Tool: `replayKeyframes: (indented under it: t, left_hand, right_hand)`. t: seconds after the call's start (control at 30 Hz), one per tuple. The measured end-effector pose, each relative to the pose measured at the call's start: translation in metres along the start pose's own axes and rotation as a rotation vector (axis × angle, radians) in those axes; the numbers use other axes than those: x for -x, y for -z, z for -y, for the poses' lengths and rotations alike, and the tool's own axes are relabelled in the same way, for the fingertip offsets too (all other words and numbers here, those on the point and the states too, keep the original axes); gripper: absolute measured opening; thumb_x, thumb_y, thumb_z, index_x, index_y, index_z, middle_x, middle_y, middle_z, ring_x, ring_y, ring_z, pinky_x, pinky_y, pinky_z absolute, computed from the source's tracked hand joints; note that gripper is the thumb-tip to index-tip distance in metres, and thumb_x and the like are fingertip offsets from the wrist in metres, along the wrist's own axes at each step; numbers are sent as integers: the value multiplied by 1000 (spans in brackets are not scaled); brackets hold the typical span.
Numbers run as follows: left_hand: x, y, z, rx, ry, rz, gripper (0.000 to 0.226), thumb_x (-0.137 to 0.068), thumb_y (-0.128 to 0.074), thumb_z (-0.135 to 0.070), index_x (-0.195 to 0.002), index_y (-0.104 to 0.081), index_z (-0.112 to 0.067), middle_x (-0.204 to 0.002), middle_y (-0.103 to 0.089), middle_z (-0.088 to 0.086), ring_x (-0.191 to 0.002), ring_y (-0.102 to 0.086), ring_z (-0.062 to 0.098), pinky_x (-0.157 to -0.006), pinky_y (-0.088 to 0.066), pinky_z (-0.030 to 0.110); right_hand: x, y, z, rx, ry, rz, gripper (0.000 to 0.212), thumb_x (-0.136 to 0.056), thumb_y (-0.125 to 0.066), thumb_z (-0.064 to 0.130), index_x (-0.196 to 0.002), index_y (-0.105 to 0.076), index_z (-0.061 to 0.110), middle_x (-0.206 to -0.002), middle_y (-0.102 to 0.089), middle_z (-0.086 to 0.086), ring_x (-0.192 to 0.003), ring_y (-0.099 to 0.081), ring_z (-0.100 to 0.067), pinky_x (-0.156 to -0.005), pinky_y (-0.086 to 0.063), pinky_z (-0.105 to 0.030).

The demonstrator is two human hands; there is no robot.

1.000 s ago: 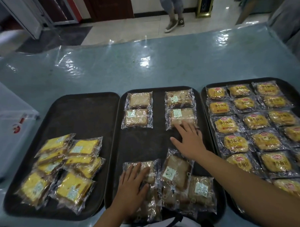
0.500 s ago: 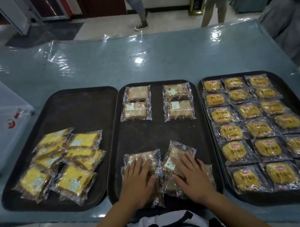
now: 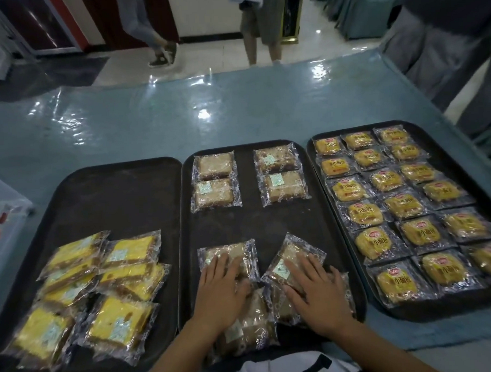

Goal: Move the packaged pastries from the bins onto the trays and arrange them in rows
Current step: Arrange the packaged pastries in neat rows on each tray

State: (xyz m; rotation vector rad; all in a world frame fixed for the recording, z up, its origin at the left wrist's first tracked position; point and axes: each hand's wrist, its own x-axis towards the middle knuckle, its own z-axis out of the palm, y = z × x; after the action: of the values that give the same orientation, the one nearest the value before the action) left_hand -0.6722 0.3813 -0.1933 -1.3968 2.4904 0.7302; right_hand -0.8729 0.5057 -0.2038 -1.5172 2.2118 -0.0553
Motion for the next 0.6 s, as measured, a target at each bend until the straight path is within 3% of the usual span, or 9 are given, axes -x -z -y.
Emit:
replayKeyframes:
  t: [0.2,0.6]
  left_hand:
    - [-30,12,12,-67,-51,2,64,-104,-31,-49,-158,0,-37,-167,12,0,-153,15,21,-120,10,37]
    - [-68,36,49,-187,-124,-21,65,-103,-33,-45,-158,2,-39,-167,10,0,-154,9,22,-123,1,42]
  right_hand:
    - [3,9,1,-44,-34,31,80,-76,10,81,-150,-1,53,-162,9,14,-149,14,-10,-118,8,-54]
    - [33,-16,11,11,-209,-9,78,-75,17,81,-148,12,55,-161,19,15,-146,27,-11,-119,9,-54]
